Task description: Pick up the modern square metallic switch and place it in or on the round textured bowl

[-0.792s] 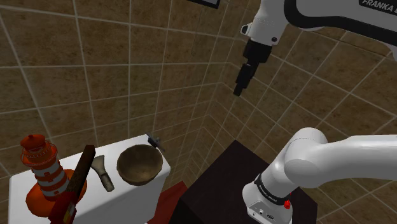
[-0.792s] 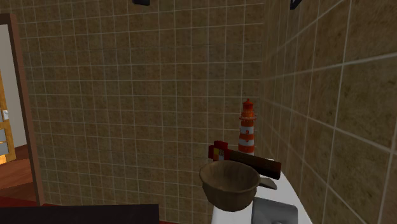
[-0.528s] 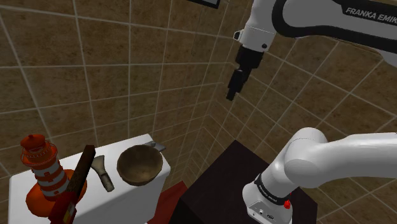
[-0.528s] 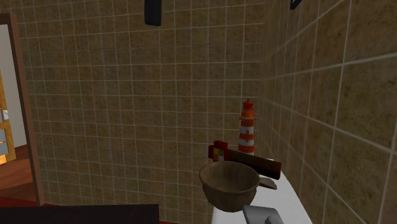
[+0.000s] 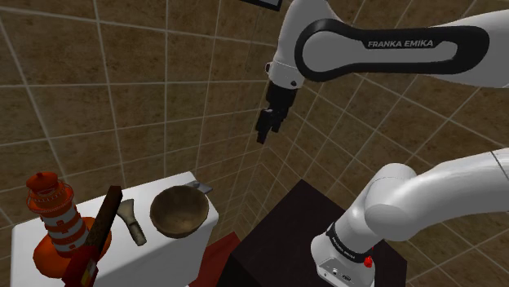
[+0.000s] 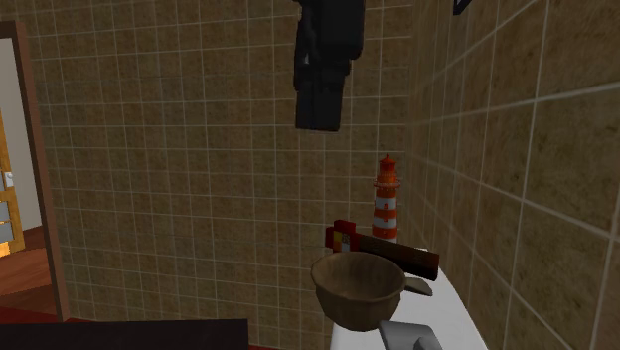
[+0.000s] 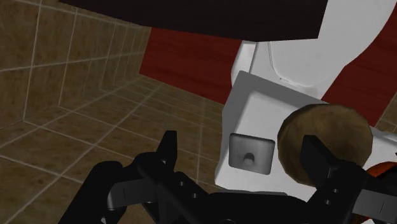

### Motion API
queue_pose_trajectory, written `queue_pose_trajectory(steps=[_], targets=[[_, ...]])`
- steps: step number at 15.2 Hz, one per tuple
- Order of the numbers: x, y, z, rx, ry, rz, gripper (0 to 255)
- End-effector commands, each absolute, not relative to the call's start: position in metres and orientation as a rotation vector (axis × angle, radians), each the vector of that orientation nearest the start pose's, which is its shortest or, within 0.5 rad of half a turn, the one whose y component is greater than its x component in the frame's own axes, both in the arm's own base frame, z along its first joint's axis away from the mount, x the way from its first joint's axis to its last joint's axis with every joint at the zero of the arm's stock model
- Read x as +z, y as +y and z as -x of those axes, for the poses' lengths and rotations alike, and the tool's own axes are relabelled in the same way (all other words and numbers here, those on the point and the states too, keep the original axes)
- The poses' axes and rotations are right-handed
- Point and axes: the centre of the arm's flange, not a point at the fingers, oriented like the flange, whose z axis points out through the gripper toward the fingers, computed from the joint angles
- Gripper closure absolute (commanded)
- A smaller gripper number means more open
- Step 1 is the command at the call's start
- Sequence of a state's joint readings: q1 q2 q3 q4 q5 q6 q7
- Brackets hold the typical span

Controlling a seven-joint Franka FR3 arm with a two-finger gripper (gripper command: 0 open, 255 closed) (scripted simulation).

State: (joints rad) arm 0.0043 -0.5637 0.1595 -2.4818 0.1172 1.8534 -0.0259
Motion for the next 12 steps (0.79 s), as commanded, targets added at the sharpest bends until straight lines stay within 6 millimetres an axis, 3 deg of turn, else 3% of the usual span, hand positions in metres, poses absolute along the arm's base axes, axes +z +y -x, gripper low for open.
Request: queue_pose_trajectory(steps=[1,12], targets=[[0.452,0.081,-0.379,0.108,-0.187,3.115,0],[0.337,0.125,-0.459,0.119,-0.142,3.138,0]])
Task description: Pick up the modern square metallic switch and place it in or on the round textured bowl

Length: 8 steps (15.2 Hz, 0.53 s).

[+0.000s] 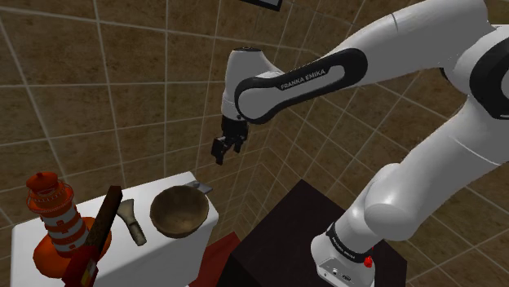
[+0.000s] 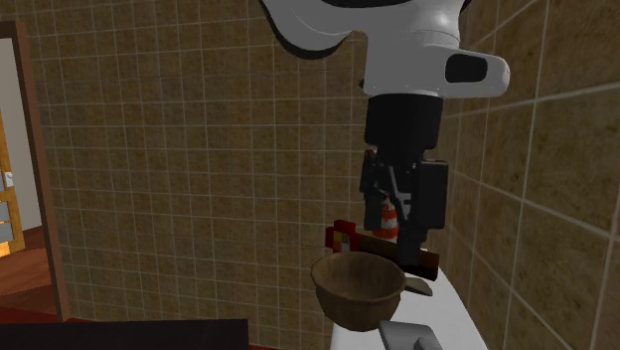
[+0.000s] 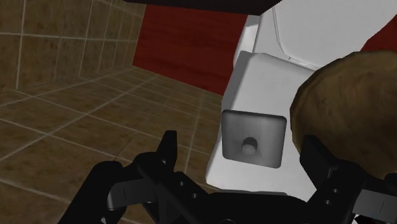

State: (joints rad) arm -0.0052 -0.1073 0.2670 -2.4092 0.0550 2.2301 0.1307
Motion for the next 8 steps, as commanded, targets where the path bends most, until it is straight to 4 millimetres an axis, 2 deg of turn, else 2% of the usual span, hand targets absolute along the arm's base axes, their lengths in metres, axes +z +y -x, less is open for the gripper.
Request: queue_pose_trajectory(steps=[1,8], targets=[[0.326,0.128,-0.466,0.120,-0.137,3.140,0],[0.252,0.154,-0.517,0.127,-0.108,3.154,0]])
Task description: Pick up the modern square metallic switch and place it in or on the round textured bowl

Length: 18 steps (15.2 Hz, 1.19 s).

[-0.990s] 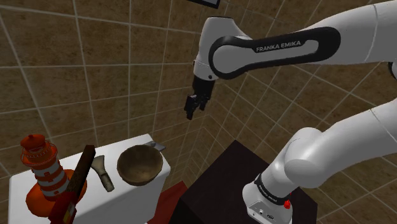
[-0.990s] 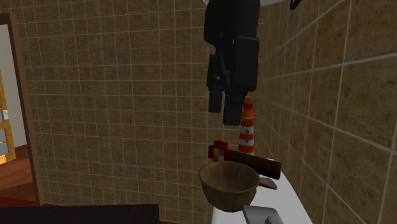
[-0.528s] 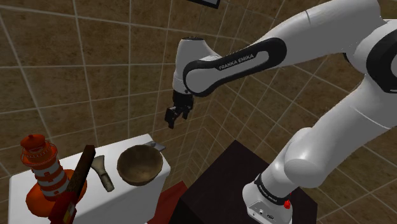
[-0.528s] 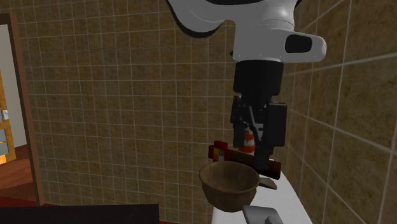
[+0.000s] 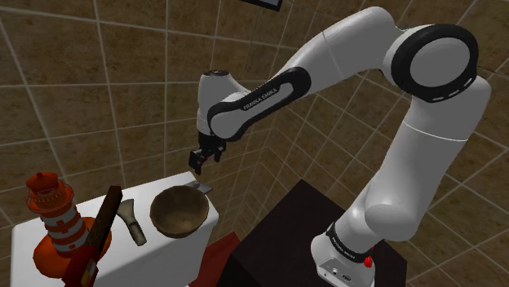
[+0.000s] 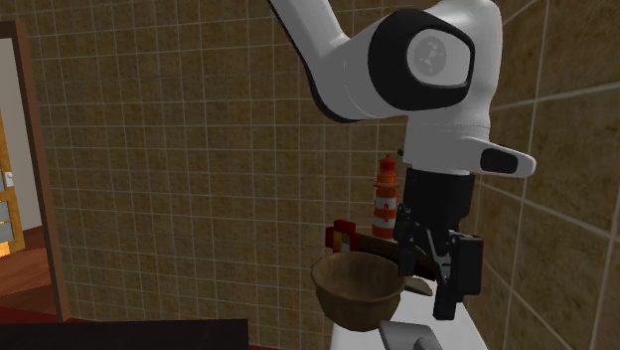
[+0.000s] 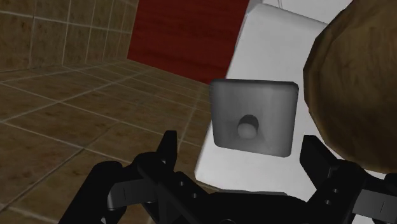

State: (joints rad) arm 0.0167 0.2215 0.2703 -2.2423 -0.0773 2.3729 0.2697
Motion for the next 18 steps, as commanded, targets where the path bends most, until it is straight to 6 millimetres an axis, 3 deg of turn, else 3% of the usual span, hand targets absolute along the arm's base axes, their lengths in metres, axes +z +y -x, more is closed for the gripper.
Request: queue_pose_trajectory(steps=[1,4,11,18], targets=[[0.242,0.157,-0.524,0.128,-0.104,3.156,0],[0.217,0.165,-0.541,0.130,-0.094,3.161,0],[0.177,0.164,-0.538,0.130,-0.094,3.161,0],[0.177,0.164,-0.538,0.130,-0.094,3.161,0]])
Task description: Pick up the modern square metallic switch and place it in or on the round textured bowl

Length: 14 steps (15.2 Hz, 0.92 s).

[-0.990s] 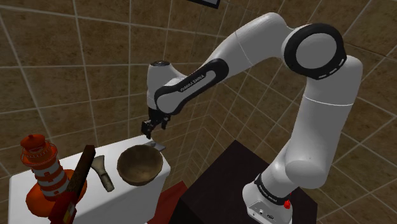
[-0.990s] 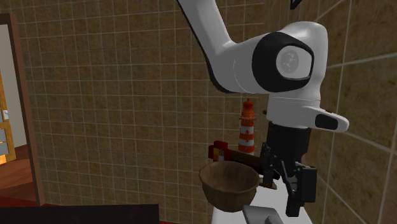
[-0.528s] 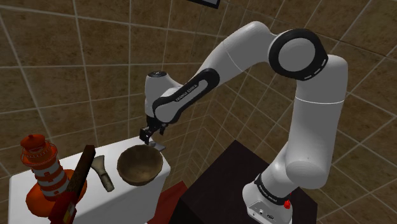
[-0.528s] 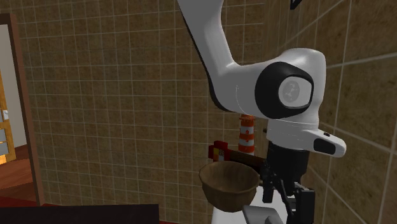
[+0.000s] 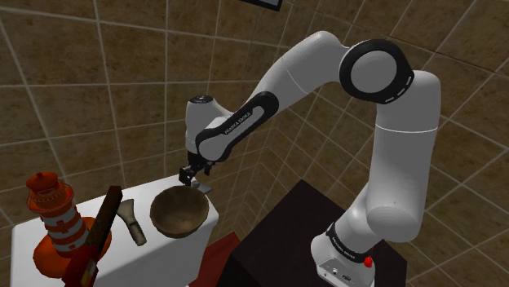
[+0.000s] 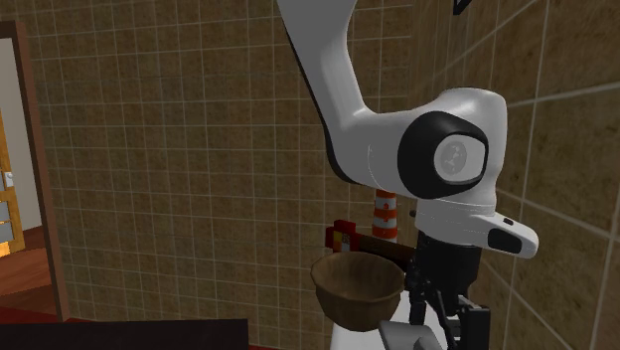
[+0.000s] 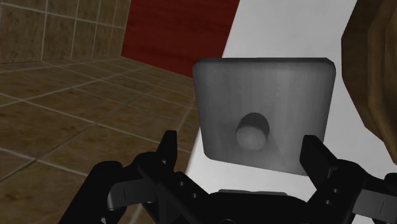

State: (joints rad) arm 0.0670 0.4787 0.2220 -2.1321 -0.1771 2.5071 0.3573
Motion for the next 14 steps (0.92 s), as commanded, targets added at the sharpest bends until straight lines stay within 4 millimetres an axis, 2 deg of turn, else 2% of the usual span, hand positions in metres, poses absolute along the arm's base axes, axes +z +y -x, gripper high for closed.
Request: queue_pose_trajectory(steps=[1,2,11,14], targets=[[0.177,0.164,-0.538,0.131,-0.094,3.161,0],[0.177,0.164,-0.538,0.131,-0.094,3.161,255],[0.177,0.164,-0.538,0.130,-0.094,3.161,255],[0.193,0.164,-0.538,0.130,-0.094,3.161,255]])
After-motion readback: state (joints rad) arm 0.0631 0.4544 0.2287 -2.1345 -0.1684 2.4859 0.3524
